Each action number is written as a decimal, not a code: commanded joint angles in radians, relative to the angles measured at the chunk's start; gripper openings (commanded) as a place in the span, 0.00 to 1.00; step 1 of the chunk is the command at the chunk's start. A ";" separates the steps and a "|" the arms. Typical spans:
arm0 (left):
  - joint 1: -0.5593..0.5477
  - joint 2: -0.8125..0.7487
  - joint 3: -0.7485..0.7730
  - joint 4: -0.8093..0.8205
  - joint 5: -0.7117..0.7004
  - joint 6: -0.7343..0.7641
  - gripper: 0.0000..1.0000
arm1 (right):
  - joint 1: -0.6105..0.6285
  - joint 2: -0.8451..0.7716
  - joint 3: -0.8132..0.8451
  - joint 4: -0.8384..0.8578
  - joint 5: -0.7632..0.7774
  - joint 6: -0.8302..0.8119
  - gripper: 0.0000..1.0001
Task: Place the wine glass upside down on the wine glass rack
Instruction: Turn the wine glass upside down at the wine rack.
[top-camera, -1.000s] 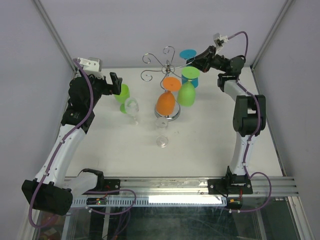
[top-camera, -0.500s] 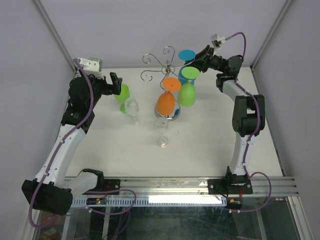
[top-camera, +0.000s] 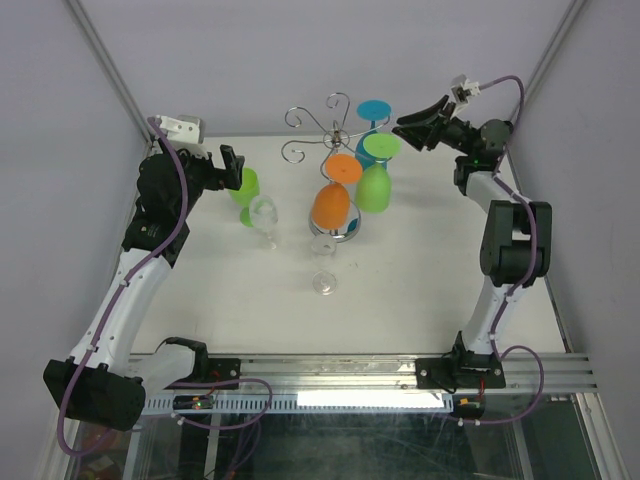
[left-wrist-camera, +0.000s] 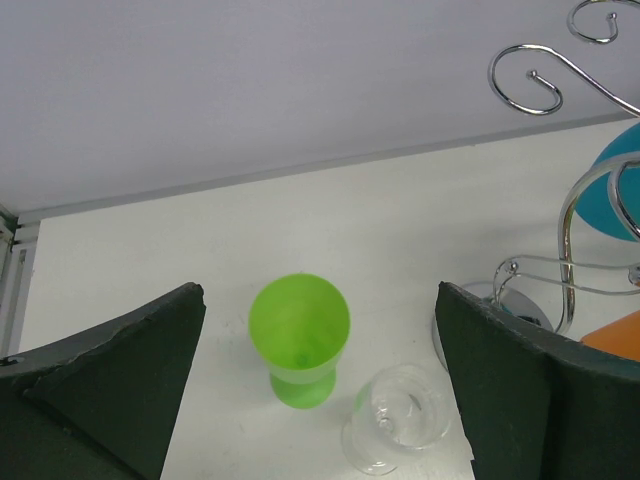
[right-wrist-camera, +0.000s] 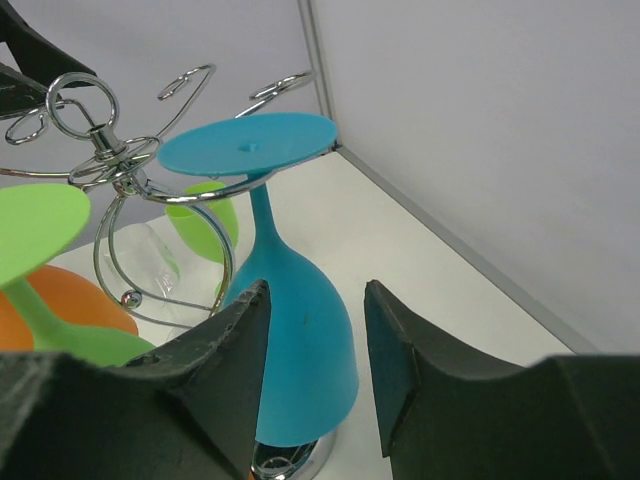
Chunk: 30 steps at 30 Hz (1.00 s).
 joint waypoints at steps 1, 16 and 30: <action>0.010 -0.012 0.001 0.032 -0.018 0.012 0.99 | -0.030 -0.096 -0.051 0.034 0.058 -0.035 0.45; 0.010 -0.010 0.001 0.031 -0.031 0.011 0.99 | -0.071 -0.498 -0.324 -0.448 0.644 -0.229 0.48; 0.009 0.006 0.007 0.022 -0.033 0.011 0.99 | 0.205 -0.645 0.051 -1.109 1.082 -0.410 0.52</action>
